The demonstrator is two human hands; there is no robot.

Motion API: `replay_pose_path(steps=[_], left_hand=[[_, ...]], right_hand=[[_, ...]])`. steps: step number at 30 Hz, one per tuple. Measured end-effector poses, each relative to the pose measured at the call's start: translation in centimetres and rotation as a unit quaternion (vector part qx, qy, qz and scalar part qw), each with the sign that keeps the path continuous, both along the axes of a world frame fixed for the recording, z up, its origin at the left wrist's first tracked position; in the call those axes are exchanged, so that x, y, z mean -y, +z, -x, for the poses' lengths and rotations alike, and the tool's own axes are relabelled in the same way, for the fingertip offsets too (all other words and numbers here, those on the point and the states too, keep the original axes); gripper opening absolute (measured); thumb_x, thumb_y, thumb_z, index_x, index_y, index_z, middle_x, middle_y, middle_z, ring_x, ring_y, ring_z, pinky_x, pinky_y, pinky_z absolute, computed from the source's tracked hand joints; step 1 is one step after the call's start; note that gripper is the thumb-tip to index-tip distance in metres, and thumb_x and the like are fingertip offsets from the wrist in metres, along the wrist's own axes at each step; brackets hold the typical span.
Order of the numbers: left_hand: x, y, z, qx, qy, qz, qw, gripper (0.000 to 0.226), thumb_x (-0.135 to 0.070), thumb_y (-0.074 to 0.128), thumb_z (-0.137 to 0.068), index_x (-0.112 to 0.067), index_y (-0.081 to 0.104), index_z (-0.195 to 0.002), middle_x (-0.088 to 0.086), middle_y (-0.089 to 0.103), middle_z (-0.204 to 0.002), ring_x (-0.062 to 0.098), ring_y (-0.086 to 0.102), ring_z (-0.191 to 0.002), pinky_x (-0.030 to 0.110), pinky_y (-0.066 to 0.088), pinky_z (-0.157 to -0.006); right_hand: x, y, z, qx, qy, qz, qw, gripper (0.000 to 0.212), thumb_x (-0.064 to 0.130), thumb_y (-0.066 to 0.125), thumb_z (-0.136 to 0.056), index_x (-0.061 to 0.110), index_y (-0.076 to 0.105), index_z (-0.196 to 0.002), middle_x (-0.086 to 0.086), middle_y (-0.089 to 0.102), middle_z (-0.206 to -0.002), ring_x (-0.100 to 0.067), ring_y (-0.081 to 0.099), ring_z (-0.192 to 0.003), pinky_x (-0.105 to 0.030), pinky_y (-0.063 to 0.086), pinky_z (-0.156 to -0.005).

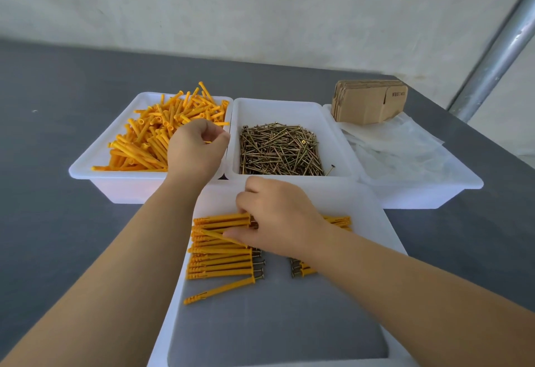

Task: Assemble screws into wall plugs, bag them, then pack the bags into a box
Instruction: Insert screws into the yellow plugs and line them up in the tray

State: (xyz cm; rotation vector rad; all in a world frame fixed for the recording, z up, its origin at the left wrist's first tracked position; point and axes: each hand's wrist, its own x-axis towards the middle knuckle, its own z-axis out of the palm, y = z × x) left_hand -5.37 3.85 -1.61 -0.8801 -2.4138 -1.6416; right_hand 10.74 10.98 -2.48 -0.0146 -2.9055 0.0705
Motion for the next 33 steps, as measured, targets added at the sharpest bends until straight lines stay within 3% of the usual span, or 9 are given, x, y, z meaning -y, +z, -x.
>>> replay_pose_path(steps=[2, 5, 9, 15, 20, 24, 29, 31, 33], left_hand=[[0.0, -0.1, 0.1, -0.001, 0.009, 0.0, 1.0, 0.009, -0.026, 0.064, -0.09, -0.019, 0.069, -0.089, -0.011, 0.065, -0.081, 0.005, 0.058, -0.079, 0.032, 0.051, -0.07], [0.0, -0.2, 0.4, -0.005, 0.024, 0.002, 1.0, 0.007, -0.026, 0.064, -0.09, -0.021, 0.069, -0.088, -0.017, 0.061, -0.08, -0.002, 0.053, -0.077, 0.028, 0.046, -0.067], [0.1, -0.1, 0.6, -0.011, 0.036, 0.009, 0.999, 0.007, -0.027, 0.063, -0.09, -0.022, 0.068, -0.089, -0.019, 0.06, -0.081, 0.003, 0.056, -0.076, 0.028, 0.048, -0.065], [0.1, -0.2, 0.5, -0.014, 0.04, 0.024, 0.999, 0.008, -0.028, 0.062, -0.091, -0.022, 0.068, -0.092, -0.019, 0.058, -0.081, 0.003, 0.055, -0.075, 0.031, 0.051, -0.066], [0.1, 0.1, 0.5, -0.059, 0.06, 0.068, 0.994, 0.016, -0.025, 0.062, -0.092, -0.018, 0.07, -0.104, -0.002, 0.068, -0.103, 0.013, 0.058, -0.085, 0.024, 0.043, -0.06], [0.0, 0.1, 0.6, -0.044, 0.087, 0.234, 0.967, 0.027, -0.025, 0.056, -0.093, -0.025, 0.066, -0.118, 0.01, 0.06, -0.123, 0.037, 0.054, -0.111, 0.056, 0.047, -0.092], [-0.9, 0.1, 0.7, 0.024, 0.061, 0.411, 0.909, 0.034, -0.027, 0.035, -0.099, -0.018, 0.06, -0.119, 0.012, 0.056, -0.127, 0.038, 0.047, -0.123, 0.061, 0.025, -0.11], [-1.2, -0.1, 0.9, 0.039, 0.065, 0.427, 0.901, 0.038, -0.031, 0.032, -0.099, -0.014, 0.06, -0.117, 0.012, 0.057, -0.127, 0.038, 0.047, -0.123, 0.061, 0.022, -0.112], [-1.3, -0.3, 1.0, 0.041, 0.073, 0.45, 0.889, 0.047, -0.041, 0.028, -0.099, -0.013, 0.061, -0.116, 0.013, 0.057, -0.126, 0.038, 0.046, -0.123, 0.059, 0.022, -0.111]], right_hand=[[0.5, -0.1, 0.0, 0.031, 0.01, -0.023, 0.999, 0.047, 0.064, 0.062, -0.082, 0.018, 0.061, -0.092, 0.003, 0.052, -0.087, -0.016, 0.052, -0.079, -0.03, 0.036, -0.057], [0.9, -0.4, 0.1, 0.083, 0.033, -0.045, 0.995, 0.03, 0.049, 0.059, -0.092, 0.019, 0.061, -0.096, 0.002, 0.056, -0.095, -0.02, 0.057, -0.091, -0.03, 0.035, -0.063], [0.9, -0.2, 0.1, 0.083, 0.038, -0.06, 0.994, 0.024, 0.033, 0.048, -0.1, 0.017, 0.065, -0.106, -0.001, 0.059, -0.105, -0.022, 0.057, -0.101, -0.034, 0.045, -0.073], [1.9, -0.1, 0.2, 0.127, 0.032, -0.081, 0.988, 0.017, 0.02, 0.049, -0.096, 0.016, 0.065, -0.095, 0.0, 0.059, -0.099, -0.022, 0.059, -0.093, -0.037, 0.053, -0.074], [1.5, -0.7, 0.4, 0.13, 0.065, -0.113, 0.983, 0.02, 0.026, 0.047, -0.101, 0.019, 0.065, -0.106, 0.0, 0.059, -0.107, -0.021, 0.057, -0.102, -0.037, 0.051, -0.078], [0.4, 0.1, 0.3, 0.07, 0.046, -0.007, 0.996, 0.034, 0.046, 0.053, -0.096, 0.022, 0.068, -0.116, 0.001, 0.059, -0.109, -0.02, 0.056, -0.104, -0.036, 0.048, -0.079], [-3.6, 2.0, 0.4, -0.152, -0.066, 0.112, 0.98, 0.015, 0.027, 0.058, -0.092, 0.022, 0.072, -0.088, 0.007, 0.06, -0.084, -0.012, 0.055, -0.078, -0.037, 0.05, -0.067], [-6.0, 2.4, 0.9, -0.146, -0.147, 0.126, 0.97, 0.014, 0.02, 0.059, -0.091, 0.022, 0.072, -0.09, 0.006, 0.062, -0.089, -0.014, 0.056, -0.081, -0.036, 0.051, -0.072], [-8.4, 2.6, 1.4, -0.049, -0.227, 0.126, 0.964, 0.02, 0.022, 0.058, -0.094, 0.022, 0.07, -0.11, 0.0, 0.065, -0.113, -0.019, 0.06, -0.097, -0.032, 0.049, -0.083]])
